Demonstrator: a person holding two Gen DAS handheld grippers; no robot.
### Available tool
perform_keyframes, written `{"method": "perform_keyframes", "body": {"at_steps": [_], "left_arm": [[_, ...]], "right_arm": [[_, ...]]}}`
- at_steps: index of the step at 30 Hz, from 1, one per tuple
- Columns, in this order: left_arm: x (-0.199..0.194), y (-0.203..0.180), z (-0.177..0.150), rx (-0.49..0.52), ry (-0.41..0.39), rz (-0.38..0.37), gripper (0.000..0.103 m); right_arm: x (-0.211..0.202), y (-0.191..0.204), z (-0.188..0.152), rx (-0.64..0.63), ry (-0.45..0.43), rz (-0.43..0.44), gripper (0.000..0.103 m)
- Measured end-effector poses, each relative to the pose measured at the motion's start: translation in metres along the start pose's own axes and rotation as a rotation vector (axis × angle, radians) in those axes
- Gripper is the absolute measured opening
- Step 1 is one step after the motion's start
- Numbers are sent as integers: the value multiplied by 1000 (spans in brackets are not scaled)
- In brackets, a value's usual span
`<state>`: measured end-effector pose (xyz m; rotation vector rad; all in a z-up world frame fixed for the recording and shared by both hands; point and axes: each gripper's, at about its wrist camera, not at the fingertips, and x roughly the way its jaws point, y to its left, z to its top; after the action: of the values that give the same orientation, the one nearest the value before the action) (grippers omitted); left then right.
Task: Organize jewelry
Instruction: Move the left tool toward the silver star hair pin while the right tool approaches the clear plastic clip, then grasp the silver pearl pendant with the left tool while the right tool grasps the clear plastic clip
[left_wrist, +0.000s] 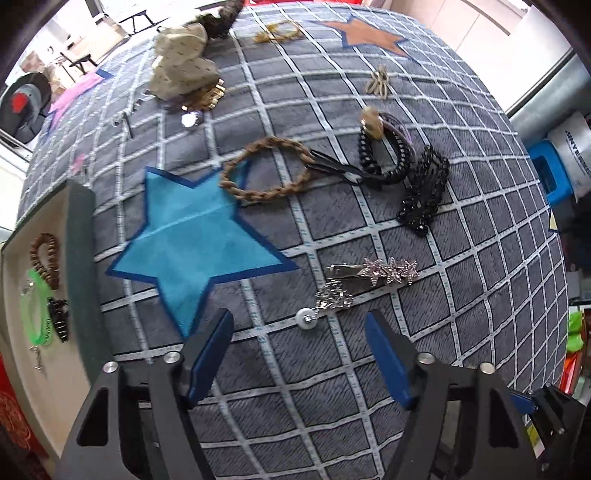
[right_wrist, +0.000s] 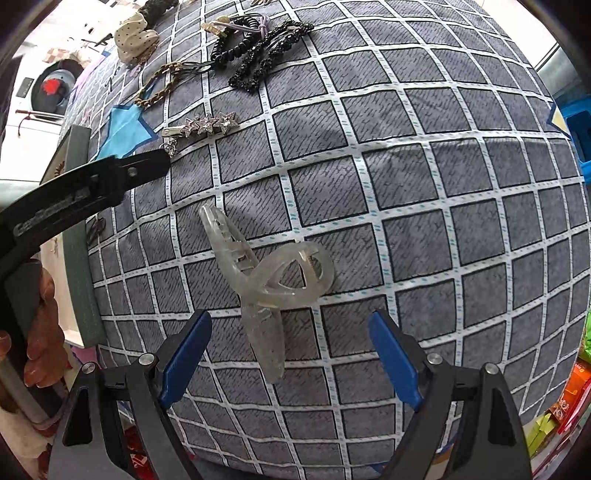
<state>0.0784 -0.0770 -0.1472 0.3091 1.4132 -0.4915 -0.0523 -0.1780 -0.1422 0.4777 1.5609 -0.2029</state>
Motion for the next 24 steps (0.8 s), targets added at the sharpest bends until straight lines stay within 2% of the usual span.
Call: {"method": "perform_keyframes", "body": {"at_steps": [2,4,12,18,19,23,24], "left_arm": [[4,-3,1,5,2,4,75],[6,-5,2,14,2,14,70],[8,-21,8,47,-6,41,70],[7,-23,5,61,-9,39,48],[7,-23,5,62,-9,38,42],[3,-23,9,60,-7,39,32],[2,-25,10,62,-7,40,22]], "right_arm": [[1,2,1,-10,-9,-11,89],[1,2,3,-9,-16,-22,89],[3,17,11,-39,-41,-89,84],[1,16,10,-40,-50,-119,76],[1,18,8,-42,-52,-124,73],[-1,20,8,-52,-56,-135,59],[-1,21,8,-53,-57,-136,58]]}}
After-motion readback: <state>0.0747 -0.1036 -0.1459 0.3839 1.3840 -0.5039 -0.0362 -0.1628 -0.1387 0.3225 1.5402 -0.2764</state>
